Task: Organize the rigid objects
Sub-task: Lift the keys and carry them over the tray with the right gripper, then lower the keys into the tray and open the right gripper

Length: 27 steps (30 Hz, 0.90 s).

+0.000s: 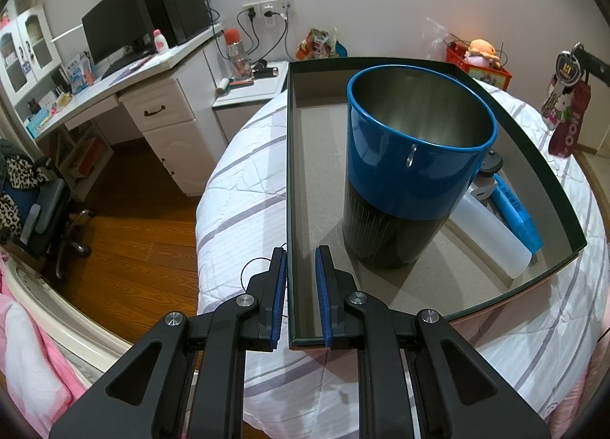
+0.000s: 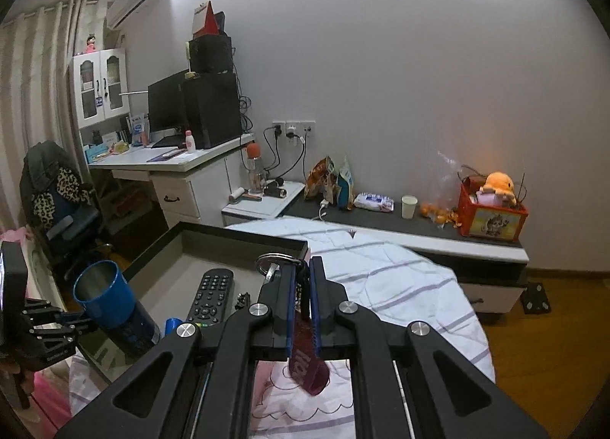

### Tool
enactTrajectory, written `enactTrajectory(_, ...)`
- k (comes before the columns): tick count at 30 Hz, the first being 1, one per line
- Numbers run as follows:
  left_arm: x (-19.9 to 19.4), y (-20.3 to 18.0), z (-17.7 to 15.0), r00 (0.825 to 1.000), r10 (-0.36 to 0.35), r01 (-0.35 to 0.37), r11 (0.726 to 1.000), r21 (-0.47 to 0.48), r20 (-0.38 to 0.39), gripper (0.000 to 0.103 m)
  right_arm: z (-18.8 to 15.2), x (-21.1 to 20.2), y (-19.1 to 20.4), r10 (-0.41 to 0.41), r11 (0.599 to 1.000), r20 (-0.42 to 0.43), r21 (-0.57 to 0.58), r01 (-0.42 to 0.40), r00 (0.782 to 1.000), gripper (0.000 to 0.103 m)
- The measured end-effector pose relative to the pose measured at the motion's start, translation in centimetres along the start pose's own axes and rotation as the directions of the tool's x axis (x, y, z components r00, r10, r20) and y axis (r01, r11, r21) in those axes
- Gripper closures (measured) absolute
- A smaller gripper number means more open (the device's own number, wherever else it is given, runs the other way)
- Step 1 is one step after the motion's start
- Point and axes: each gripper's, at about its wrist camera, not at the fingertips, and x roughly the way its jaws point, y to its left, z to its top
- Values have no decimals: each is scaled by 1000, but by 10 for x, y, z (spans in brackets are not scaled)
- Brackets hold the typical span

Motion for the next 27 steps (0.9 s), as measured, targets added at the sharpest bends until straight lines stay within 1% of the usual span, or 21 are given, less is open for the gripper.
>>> enactTrajectory(7, 0, 0, 0, 1000, -1, 1, 1000, -1, 1, 89, 14, -2, 10, 7, 999, 15, -40, -7, 1000, 96)
enactTrajectory(13, 3, -2, 0, 1000, -7, 7, 1000, -3, 0, 89, 31, 12, 31, 50, 994, 2, -102, -50, 999, 96)
enactTrajectory(18, 6, -3, 1, 1000, -11, 11, 1000, -2, 1, 89, 39, 44, 48, 88, 984, -50, -151, -94, 995, 96)
enactTrajectory(20, 6, -3, 0, 1000, -11, 11, 1000, -3, 1, 89, 42, 65, 55, 93, 980, -86, -170, -106, 992, 96)
enactTrajectory(24, 6, -2, 1, 1000, -9, 9, 1000, -2, 1, 89, 39, 98, 61, 59, 971, -134, -222, -88, 989, 96)
enactTrajectory(27, 5, -2, 1, 1000, -9, 9, 1000, -2, 1, 89, 31, 115, 59, 29, 969, -170, -236, -69, 985, 96)
